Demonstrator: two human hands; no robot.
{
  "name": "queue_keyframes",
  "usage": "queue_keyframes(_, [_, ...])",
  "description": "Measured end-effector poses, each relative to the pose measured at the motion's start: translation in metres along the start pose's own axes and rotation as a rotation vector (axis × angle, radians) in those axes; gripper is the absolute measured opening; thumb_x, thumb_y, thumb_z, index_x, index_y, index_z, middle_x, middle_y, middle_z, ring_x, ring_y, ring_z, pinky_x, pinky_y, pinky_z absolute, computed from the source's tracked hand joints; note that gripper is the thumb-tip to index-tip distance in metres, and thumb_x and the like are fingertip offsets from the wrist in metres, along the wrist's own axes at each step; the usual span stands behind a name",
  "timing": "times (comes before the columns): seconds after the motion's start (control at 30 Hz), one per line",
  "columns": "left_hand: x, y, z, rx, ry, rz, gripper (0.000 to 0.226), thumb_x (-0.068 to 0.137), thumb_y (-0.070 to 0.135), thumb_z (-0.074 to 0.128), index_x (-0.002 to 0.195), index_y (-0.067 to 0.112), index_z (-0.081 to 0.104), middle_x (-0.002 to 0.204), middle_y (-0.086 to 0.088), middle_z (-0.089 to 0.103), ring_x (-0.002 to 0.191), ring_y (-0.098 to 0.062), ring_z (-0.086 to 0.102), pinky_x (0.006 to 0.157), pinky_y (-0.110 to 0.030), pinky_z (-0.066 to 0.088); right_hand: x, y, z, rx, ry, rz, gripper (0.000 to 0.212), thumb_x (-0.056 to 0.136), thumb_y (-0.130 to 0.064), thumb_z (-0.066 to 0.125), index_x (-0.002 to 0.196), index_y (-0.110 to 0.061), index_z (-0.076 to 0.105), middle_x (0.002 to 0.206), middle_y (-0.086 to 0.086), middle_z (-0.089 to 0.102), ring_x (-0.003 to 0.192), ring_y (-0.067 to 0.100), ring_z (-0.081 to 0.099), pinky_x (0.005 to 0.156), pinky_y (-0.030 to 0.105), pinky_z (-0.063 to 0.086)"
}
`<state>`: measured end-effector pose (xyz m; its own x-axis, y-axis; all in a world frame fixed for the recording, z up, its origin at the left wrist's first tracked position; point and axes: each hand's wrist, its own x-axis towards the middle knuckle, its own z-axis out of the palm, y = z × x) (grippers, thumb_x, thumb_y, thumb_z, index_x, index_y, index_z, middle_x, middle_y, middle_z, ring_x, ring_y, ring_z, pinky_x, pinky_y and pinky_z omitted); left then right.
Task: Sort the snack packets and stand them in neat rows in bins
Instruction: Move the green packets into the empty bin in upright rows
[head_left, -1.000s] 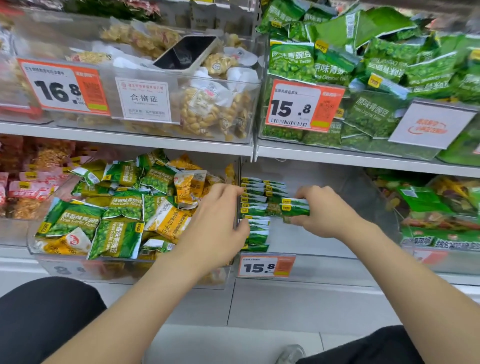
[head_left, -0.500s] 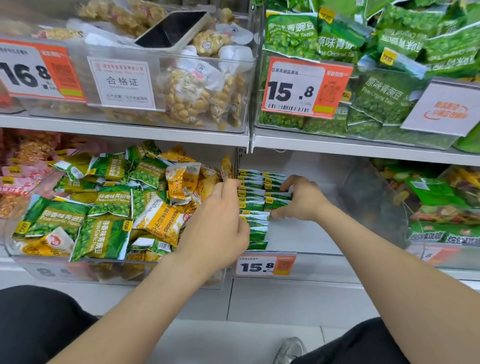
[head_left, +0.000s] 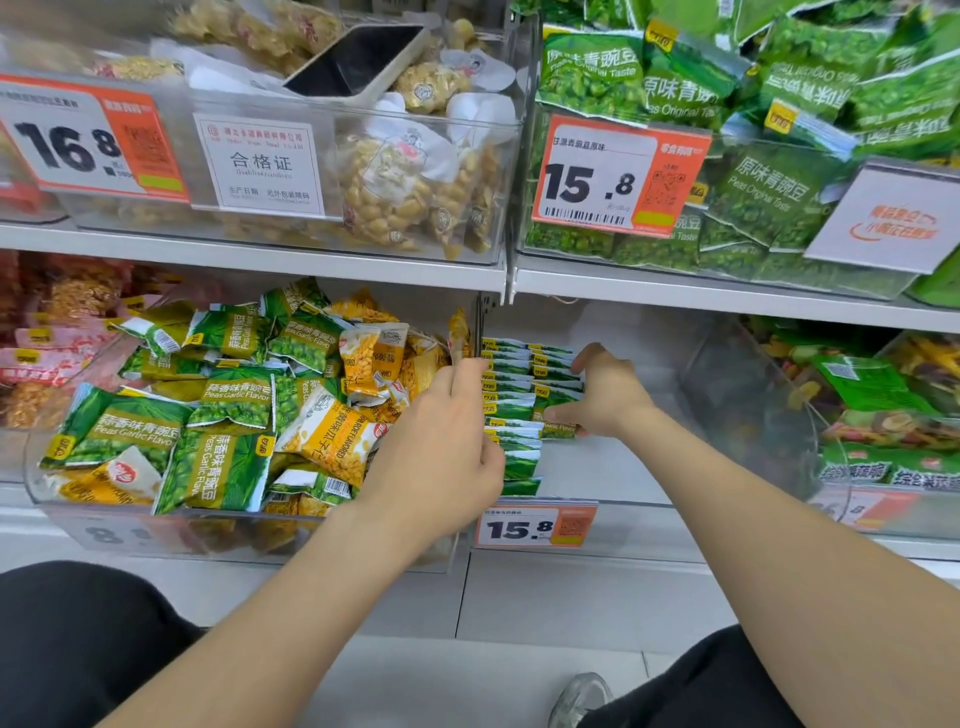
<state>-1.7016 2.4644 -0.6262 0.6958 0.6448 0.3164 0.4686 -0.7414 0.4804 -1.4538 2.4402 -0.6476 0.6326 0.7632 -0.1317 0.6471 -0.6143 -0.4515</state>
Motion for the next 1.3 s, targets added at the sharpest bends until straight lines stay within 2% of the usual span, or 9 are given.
queue_keyframes(0.2, [0.002, -0.002, 0.002, -0.003, 0.005, 0.021, 0.060, 0.095, 0.021, 0.058, 0.149, 0.017, 0.033, 0.135, -0.005, 0.052, 0.112, -0.021, 0.057, 0.087, -0.037, 0.054, 0.001, 0.004, 0.006, -0.049, -0.001, -0.041, 0.086, 0.077, -0.047, 0.092, 0.137, -0.012, 0.042, 0.133, 0.017, 0.050, 0.112, 0.030, 0.055, 0.082, 0.034, 0.051])
queue_keyframes(0.33, [0.001, -0.005, -0.006, -0.043, -0.048, 0.030, 0.066, 0.104, 0.034, 0.054, 0.161, 0.018, 0.025, 0.155, -0.003, 0.047, 0.136, -0.021, 0.049, 0.105, -0.033, 0.043, -0.009, -0.007, 0.002, -0.161, 0.125, -0.086, 0.092, 0.072, -0.046, 0.095, 0.137, -0.007, 0.042, 0.121, 0.019, 0.054, 0.105, 0.039, 0.061, 0.078, 0.038, 0.052])
queue_keyframes(0.47, [-0.006, -0.005, -0.020, -0.026, -0.067, 0.035, 0.065, 0.107, 0.042, 0.050, 0.163, 0.020, 0.025, 0.161, 0.002, 0.043, 0.144, -0.017, 0.040, 0.112, -0.031, 0.036, -0.024, -0.024, -0.005, -0.241, 0.236, -0.142, 0.054, 0.083, -0.022, 0.085, 0.124, -0.007, 0.053, 0.113, 0.018, 0.055, 0.095, 0.043, 0.062, 0.072, 0.038, 0.049])
queue_keyframes(0.57, [-0.014, -0.009, -0.031, -0.002, -0.005, 0.032, 0.052, 0.106, 0.040, 0.051, 0.154, 0.024, 0.038, 0.148, 0.005, 0.051, 0.136, -0.015, 0.045, 0.108, -0.031, 0.039, -0.042, -0.039, -0.011, -0.196, 0.233, -0.178, 0.020, 0.091, -0.013, 0.064, 0.111, -0.007, 0.064, 0.103, 0.019, 0.065, 0.090, 0.043, 0.063, 0.075, 0.045, 0.059])
queue_keyframes(0.77, [-0.031, -0.028, -0.065, 0.109, 0.137, -0.111, 0.015, 0.099, 0.034, 0.054, 0.113, 0.029, 0.059, 0.107, 0.009, 0.053, 0.105, -0.017, 0.053, 0.090, -0.038, 0.049, -0.119, -0.106, -0.014, 0.186, 0.230, -0.447, 0.010, 0.092, -0.023, 0.060, 0.085, -0.026, 0.066, 0.063, -0.006, 0.068, 0.066, 0.008, 0.062, 0.070, 0.029, 0.051])
queue_keyframes(0.87, [-0.037, -0.044, -0.081, 0.203, 0.104, -0.275, 0.019, 0.096, 0.028, 0.055, 0.113, 0.026, 0.061, 0.108, 0.001, 0.052, 0.105, -0.027, 0.053, 0.087, -0.042, 0.048, -0.147, -0.137, 0.001, 0.288, 0.071, -0.618, 0.010, 0.092, -0.019, 0.064, 0.088, -0.027, 0.068, 0.068, -0.006, 0.069, 0.064, 0.007, 0.064, 0.067, 0.027, 0.054])
queue_keyframes(1.03, [-0.046, -0.066, -0.107, 0.429, -0.058, -0.532, 0.040, 0.092, 0.021, 0.059, 0.131, 0.023, 0.053, 0.133, -0.010, 0.044, 0.125, -0.037, 0.041, 0.099, -0.048, 0.043, -0.144, -0.163, 0.042, 0.098, -0.028, -0.805, 0.017, 0.093, -0.017, 0.062, 0.105, -0.026, 0.069, 0.076, -0.011, 0.069, 0.077, 0.008, 0.064, 0.078, 0.038, 0.057])
queue_keyframes(1.2, [-0.056, -0.087, -0.117, 0.503, -0.204, -0.551, 0.051, 0.094, 0.037, 0.062, 0.141, 0.022, 0.051, 0.136, -0.011, 0.047, 0.126, -0.039, 0.041, 0.105, -0.047, 0.040, -0.127, -0.185, 0.058, -0.087, -0.073, -0.899, 0.025, 0.090, -0.031, 0.077, 0.112, -0.028, 0.068, 0.096, -0.013, 0.058, 0.089, 0.010, 0.055, 0.080, 0.035, 0.054])
queue_keyframes(1.3, [-0.057, -0.098, -0.118, 0.512, -0.199, -0.489, 0.043, 0.094, 0.040, 0.068, 0.132, 0.022, 0.059, 0.128, -0.010, 0.055, 0.119, -0.036, 0.051, 0.099, -0.044, 0.047, -0.125, -0.192, 0.061, -0.257, -0.029, -0.864, 0.030, 0.093, -0.033, 0.077, 0.119, -0.030, 0.064, 0.106, -0.007, 0.048, 0.104, 0.018, 0.055, 0.073, 0.035, 0.042])
